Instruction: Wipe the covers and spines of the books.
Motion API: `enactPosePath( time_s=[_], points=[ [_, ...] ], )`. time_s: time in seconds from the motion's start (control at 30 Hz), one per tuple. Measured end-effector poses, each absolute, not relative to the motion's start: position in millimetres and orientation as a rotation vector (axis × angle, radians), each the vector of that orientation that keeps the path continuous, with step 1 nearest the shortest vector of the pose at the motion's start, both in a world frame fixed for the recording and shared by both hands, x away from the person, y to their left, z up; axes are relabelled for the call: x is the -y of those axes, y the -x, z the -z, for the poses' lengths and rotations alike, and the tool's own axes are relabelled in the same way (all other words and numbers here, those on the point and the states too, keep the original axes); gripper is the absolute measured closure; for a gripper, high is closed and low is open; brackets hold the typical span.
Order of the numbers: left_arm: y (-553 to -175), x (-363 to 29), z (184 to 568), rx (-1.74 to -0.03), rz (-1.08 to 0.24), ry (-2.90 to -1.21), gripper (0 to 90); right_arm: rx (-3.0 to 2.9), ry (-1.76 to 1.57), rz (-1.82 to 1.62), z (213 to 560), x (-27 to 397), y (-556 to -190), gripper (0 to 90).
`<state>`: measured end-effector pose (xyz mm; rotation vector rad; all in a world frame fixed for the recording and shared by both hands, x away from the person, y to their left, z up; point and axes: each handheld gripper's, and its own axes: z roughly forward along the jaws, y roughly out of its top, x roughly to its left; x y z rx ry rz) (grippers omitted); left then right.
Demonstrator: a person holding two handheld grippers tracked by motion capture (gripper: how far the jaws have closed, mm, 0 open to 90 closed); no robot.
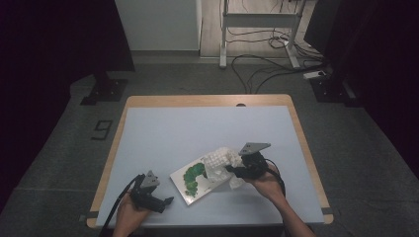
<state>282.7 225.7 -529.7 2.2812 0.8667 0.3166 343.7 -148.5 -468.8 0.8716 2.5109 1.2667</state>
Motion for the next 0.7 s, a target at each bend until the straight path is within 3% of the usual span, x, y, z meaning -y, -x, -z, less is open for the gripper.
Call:
enactPosePath(
  time_s=[0.7],
  points=[
    [-282.6, -225.6, 529.8, -0.867, -0.318, -2.281, 0.0, -2.568, -0.83, -1.14, 513.5, 131.0, -349.6, 59.0]
  ],
)
